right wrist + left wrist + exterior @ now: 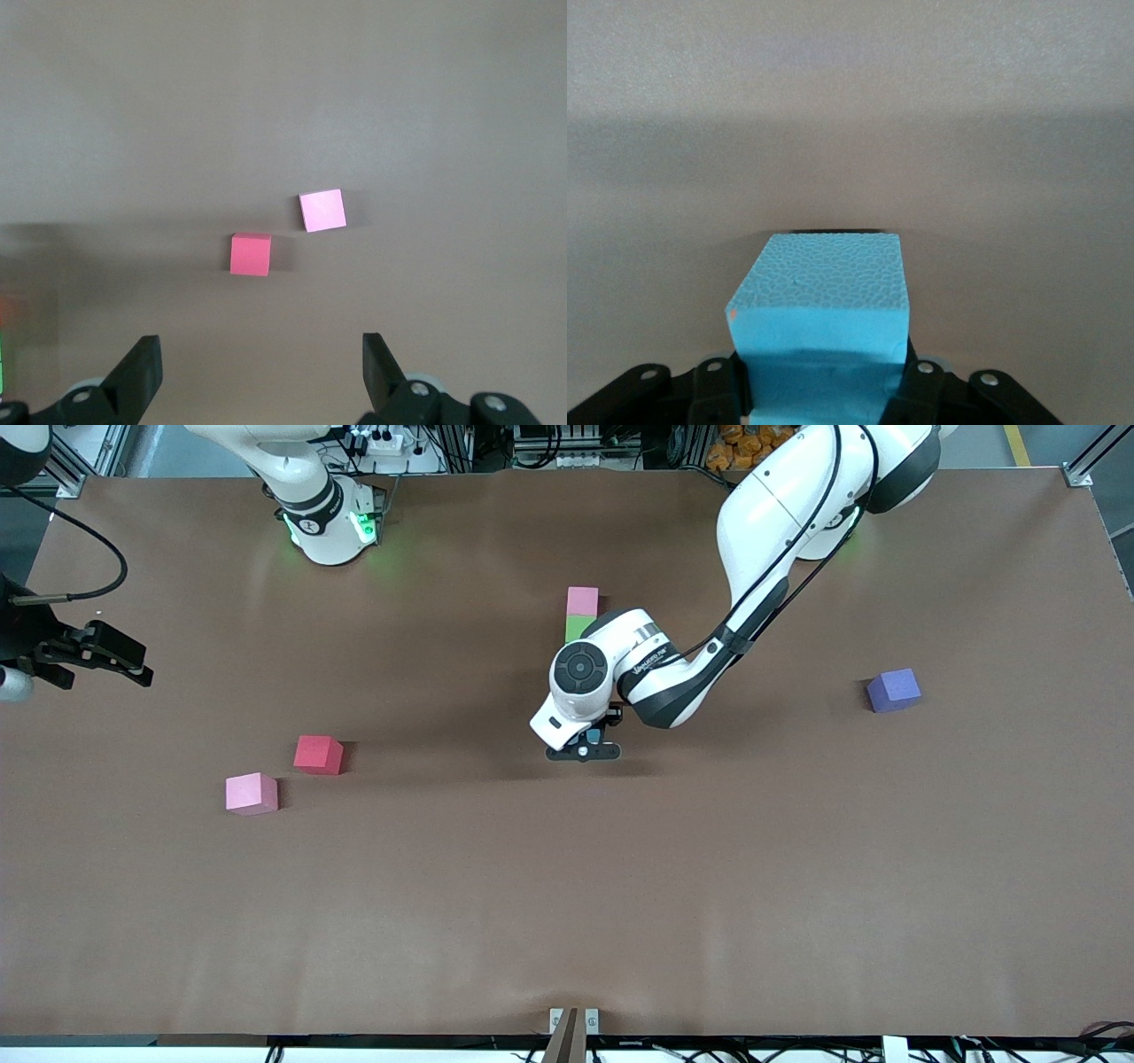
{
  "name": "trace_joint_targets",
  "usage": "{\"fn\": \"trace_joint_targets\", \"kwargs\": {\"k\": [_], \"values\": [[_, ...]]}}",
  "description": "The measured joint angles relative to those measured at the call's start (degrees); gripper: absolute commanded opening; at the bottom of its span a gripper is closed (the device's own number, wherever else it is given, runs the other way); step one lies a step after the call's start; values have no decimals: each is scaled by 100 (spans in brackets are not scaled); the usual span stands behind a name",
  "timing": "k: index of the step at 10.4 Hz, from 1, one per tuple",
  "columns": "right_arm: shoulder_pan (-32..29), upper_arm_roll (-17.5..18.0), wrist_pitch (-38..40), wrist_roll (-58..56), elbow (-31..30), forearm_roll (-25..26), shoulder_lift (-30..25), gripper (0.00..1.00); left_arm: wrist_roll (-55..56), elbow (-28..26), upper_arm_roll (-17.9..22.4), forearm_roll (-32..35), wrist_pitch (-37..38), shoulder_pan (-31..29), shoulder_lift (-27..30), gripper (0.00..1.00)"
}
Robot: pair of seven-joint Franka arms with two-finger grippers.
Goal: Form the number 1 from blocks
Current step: 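Place the cyan cube below the orange cube with the left gripper and release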
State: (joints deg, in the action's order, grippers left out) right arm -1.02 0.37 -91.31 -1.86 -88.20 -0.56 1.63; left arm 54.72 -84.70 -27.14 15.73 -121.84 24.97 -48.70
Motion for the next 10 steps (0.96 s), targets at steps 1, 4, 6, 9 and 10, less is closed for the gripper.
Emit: {"fn": "trace_joint_targets", "kwargs": {"k": [1, 4, 6, 9, 10], "values": [[0, 0, 13, -8, 43, -3, 0, 100, 0, 4, 0, 0, 0, 37, -24, 0], [0, -1, 22, -32, 63, -3, 6, 100, 0, 15, 8, 0, 6, 137, -66, 0], [0, -2, 36, -47, 63, -1, 10, 100, 0, 23, 15, 0, 22, 156, -68, 0], [0, -41, 66, -55, 81, 0, 22, 100, 0, 27, 27, 0, 42, 202, -68, 0], [0, -49, 80, -57, 98, 0, 22, 100, 0, 27, 28, 0, 50, 212, -68, 0]]}}
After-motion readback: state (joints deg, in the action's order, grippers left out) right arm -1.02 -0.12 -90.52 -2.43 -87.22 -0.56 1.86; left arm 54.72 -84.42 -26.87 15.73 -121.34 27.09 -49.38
